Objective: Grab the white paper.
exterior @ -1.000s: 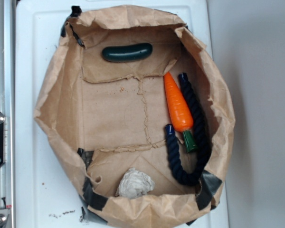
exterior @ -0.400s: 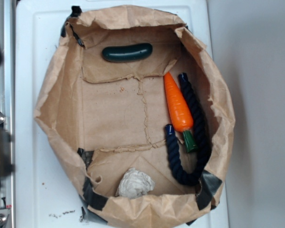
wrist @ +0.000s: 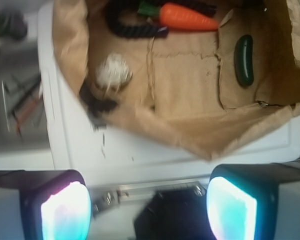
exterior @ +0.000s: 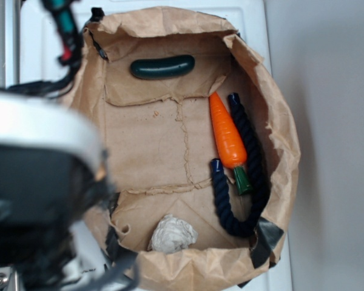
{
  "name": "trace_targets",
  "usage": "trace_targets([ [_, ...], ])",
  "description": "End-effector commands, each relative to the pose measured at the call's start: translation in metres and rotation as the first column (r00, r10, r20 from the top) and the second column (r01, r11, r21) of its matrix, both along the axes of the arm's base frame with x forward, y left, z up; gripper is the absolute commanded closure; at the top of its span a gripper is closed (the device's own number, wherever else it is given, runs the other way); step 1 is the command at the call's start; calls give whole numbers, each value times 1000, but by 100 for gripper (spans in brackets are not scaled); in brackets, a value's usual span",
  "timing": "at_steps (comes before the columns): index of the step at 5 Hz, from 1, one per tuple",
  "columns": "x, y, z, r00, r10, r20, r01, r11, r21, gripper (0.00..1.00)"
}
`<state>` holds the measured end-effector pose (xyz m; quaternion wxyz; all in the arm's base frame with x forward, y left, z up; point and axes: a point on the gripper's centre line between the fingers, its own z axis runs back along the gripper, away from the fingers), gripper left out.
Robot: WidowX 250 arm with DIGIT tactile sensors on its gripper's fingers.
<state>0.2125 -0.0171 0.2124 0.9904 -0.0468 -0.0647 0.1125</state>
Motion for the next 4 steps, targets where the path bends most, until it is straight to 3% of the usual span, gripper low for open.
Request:
trace_targets([
  [1, 51, 36, -49, 943, 331, 43, -330, 944, -30, 0],
  [2, 55, 41, -71, 915, 402, 33, -393, 908, -143, 0],
  [3, 58, 41, -90, 906, 424, 11, -411, 884, -223, 0],
  [4, 64, 17, -102, 917, 397, -47, -395, 881, -263, 0],
])
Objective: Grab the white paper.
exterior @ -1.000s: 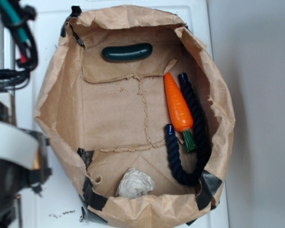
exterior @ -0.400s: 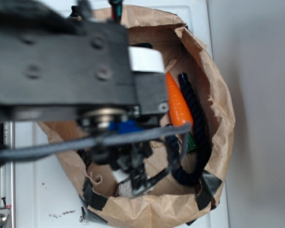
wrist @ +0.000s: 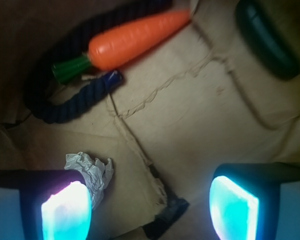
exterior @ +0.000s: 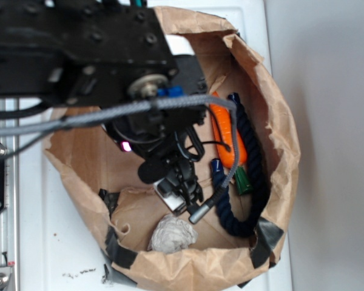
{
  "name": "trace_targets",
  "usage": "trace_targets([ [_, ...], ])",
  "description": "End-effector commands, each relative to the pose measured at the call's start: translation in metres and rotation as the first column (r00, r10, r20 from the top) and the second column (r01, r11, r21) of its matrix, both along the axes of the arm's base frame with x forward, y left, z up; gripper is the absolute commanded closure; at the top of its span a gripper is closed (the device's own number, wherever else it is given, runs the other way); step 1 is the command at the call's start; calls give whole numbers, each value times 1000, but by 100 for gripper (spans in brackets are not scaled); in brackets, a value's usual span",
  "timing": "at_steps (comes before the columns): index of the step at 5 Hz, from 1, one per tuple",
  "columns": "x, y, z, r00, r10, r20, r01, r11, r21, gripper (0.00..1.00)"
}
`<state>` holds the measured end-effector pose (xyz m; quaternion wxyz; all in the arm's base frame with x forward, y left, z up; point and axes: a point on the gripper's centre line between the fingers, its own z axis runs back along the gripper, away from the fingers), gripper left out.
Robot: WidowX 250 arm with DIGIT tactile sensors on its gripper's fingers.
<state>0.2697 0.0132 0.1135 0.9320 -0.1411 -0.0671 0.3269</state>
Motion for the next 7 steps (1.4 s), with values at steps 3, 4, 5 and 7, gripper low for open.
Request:
trace_targets([
  [3, 22, -91, -14, 989, -136, -52, 127, 980, -154, 0],
  [4, 14, -89, -20, 983, -162, -81, 148, 977, -156, 0],
  [5, 14, -84, -34, 978, -178, -111, 163, 978, -132, 0],
  [7, 9, -82, -34, 960, -189, -205, 163, 977, -138, 0],
])
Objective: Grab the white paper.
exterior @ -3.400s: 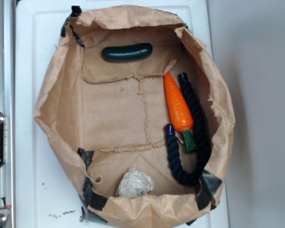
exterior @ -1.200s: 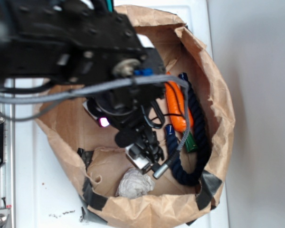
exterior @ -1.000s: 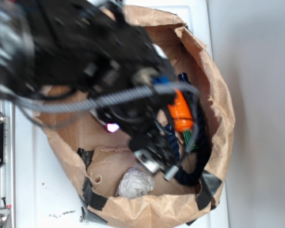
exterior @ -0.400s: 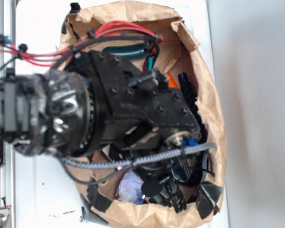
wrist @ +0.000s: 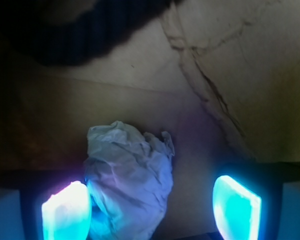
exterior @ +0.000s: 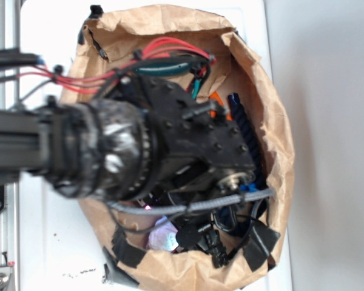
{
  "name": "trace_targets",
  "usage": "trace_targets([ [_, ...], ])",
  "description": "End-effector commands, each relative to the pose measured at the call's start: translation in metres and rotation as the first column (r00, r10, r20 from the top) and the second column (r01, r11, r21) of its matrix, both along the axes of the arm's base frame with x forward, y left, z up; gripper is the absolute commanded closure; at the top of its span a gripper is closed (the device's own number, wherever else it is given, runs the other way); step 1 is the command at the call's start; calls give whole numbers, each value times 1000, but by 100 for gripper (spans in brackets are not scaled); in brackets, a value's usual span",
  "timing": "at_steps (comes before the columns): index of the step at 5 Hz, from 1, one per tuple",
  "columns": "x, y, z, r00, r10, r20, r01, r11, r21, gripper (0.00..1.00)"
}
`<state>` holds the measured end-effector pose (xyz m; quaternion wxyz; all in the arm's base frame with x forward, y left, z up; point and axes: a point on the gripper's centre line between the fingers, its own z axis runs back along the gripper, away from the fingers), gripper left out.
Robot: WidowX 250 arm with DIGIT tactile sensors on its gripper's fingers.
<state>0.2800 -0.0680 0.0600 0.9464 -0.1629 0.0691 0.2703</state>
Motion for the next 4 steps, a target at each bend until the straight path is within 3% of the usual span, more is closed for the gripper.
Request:
trace_targets([
  [1, 2, -4, 17, 999, -33, 4, 33, 999, 5, 0],
  [2, 1, -6, 18, 1000, -13, -26, 14, 1000, 25, 0],
  [4, 1, -6, 18, 1000, -13, -26, 14, 1000, 25, 0],
])
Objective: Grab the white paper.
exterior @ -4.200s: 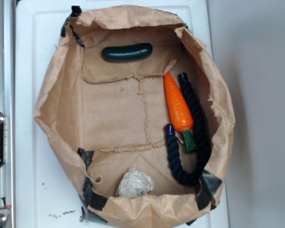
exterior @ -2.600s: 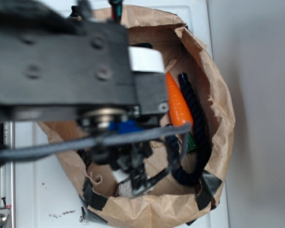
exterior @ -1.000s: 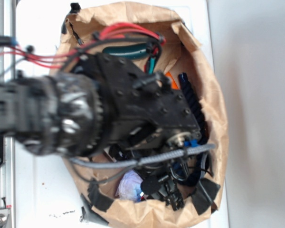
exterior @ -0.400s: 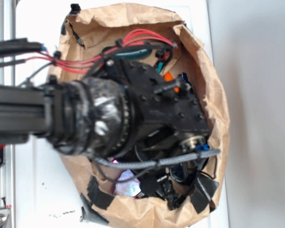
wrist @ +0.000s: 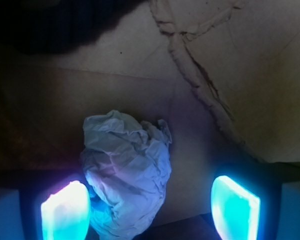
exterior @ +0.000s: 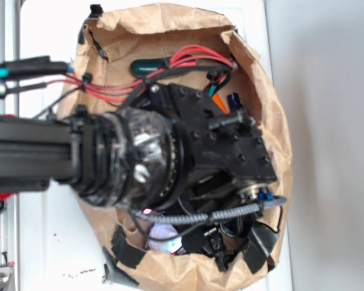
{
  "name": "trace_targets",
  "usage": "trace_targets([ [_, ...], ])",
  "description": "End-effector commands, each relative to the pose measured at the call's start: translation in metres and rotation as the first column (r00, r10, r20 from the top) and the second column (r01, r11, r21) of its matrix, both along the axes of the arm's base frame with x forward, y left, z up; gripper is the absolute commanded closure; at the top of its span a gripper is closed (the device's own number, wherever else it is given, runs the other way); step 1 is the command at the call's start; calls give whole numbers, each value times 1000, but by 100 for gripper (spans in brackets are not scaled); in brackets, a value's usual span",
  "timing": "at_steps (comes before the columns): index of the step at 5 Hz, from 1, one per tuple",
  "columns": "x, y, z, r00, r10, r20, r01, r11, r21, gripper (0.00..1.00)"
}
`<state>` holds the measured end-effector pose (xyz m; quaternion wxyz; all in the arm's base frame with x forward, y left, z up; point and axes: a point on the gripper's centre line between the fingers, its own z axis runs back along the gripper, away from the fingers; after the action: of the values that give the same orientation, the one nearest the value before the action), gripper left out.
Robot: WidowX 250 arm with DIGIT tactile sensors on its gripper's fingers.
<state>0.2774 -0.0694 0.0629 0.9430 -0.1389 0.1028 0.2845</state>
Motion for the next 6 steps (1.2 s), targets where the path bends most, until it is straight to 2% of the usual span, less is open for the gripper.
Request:
trace_targets([
  [1, 3, -5, 15, 998, -29, 56, 29, 1000, -3, 0],
  [2, -9, 9, 5, 995, -55, 88, 63, 994, -93, 0],
  [3, -17, 15, -1, 987, -89, 133, 101, 991, -85, 0],
  [4, -23, 13, -1, 986, -84, 147, 96, 992, -77, 0],
  [5, -22, 7, -8, 988, -86, 128, 93, 995, -45, 100],
  [6, -20, 6, -21, 989, -41, 144, 38, 999, 25, 100],
])
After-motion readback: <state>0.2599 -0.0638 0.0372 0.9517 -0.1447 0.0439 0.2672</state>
